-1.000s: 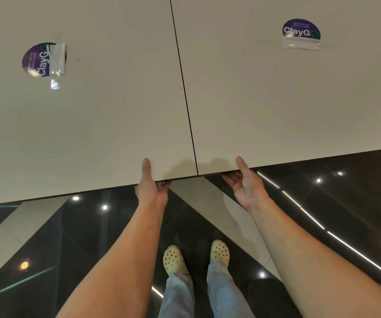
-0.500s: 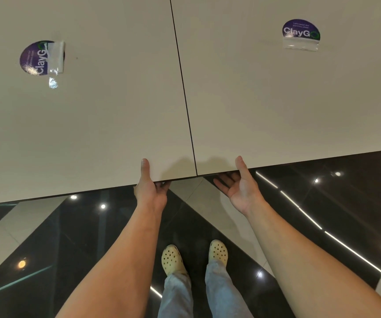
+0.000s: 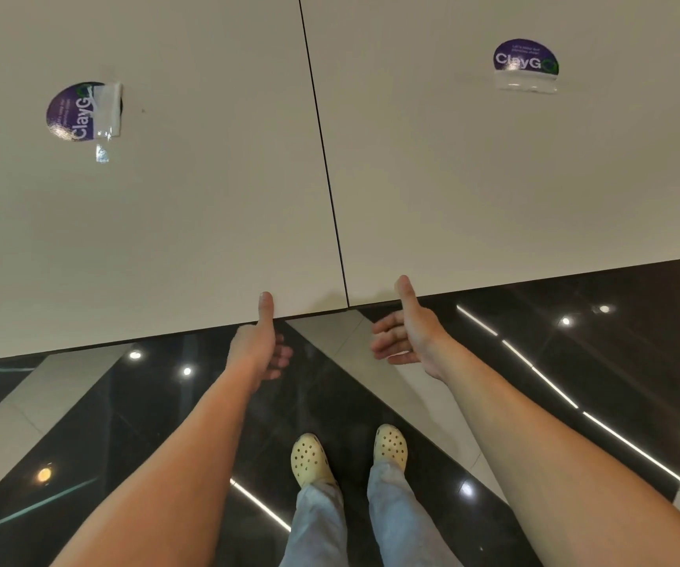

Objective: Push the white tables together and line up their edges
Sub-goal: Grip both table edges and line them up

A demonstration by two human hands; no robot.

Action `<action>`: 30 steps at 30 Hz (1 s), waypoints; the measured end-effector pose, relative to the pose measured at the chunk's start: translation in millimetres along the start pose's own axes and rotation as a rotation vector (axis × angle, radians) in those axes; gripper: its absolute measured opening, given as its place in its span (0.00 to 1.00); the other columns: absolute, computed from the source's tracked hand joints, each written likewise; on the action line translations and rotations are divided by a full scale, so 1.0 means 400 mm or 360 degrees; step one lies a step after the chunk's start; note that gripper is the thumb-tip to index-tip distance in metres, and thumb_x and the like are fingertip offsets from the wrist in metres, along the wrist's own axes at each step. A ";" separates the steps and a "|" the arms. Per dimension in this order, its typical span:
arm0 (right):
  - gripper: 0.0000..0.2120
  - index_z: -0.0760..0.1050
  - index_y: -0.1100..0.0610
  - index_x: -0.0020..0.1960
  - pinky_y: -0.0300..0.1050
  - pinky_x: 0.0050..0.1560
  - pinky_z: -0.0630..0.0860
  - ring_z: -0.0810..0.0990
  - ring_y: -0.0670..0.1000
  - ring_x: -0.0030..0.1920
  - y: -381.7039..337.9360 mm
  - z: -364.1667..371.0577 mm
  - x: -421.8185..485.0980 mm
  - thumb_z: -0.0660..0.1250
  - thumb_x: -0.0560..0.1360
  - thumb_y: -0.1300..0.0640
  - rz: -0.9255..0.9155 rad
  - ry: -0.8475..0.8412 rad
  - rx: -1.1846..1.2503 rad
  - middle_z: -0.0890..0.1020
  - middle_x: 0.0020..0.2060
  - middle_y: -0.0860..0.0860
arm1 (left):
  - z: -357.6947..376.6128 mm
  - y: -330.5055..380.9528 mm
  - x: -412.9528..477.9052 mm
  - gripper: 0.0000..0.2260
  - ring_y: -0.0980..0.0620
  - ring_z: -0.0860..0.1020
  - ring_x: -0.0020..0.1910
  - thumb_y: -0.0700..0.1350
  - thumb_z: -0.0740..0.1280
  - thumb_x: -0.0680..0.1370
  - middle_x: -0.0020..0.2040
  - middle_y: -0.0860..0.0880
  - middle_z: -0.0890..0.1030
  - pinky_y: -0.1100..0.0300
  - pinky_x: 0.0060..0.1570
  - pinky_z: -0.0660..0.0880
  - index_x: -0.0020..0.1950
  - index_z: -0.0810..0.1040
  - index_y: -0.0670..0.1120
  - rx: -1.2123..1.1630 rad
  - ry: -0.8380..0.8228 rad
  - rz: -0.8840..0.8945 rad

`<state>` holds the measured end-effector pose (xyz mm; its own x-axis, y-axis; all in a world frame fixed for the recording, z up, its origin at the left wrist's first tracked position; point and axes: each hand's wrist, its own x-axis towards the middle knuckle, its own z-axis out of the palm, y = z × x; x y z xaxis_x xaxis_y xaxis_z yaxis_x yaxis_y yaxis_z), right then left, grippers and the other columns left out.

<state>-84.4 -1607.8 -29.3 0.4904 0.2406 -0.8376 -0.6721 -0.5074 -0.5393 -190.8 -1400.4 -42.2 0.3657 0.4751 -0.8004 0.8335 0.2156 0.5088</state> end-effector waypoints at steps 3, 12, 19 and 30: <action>0.34 0.79 0.61 0.40 0.52 0.43 0.79 0.83 0.54 0.34 -0.026 0.023 -0.028 0.52 0.76 0.32 -0.0402 0.0344 -0.0506 0.83 0.30 0.57 | -0.031 0.005 -0.011 0.35 0.44 0.77 0.33 0.68 0.46 0.76 0.35 0.41 0.82 0.54 0.37 0.73 0.36 0.77 0.41 0.1032 0.0325 0.0369; 0.35 0.57 0.55 0.75 0.56 0.70 0.60 0.55 0.57 0.75 -0.037 0.063 -0.094 0.65 0.74 0.43 -0.1239 0.0771 -0.1493 0.60 0.74 0.55 | -0.079 0.045 -0.084 0.33 0.43 0.58 0.73 0.60 0.63 0.74 0.74 0.44 0.62 0.45 0.69 0.59 0.72 0.61 0.43 0.1661 0.0538 0.1643; 0.41 0.42 0.53 0.77 0.57 0.74 0.48 0.40 0.56 0.76 0.017 0.019 -0.139 0.61 0.76 0.39 -0.0901 0.0787 -0.1642 0.44 0.78 0.54 | -0.076 0.082 -0.107 0.46 0.48 0.39 0.76 0.66 0.62 0.72 0.78 0.45 0.41 0.51 0.72 0.38 0.76 0.39 0.45 0.1958 0.0425 0.1730; 0.45 0.41 0.57 0.77 0.58 0.73 0.47 0.40 0.56 0.76 0.187 -0.178 -0.227 0.64 0.74 0.40 -0.0620 0.1011 -0.1472 0.44 0.78 0.54 | 0.191 0.159 -0.194 0.51 0.46 0.38 0.75 0.67 0.63 0.70 0.77 0.43 0.38 0.49 0.72 0.36 0.75 0.35 0.43 0.2364 -0.0027 0.2043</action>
<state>-139.6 -1726.4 12.7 0.9357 0.1902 -0.2972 0.1117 -0.9586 -0.2620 -134.5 -1488.8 27.9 0.9321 -0.2678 -0.2439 -0.2566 -0.9634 0.0771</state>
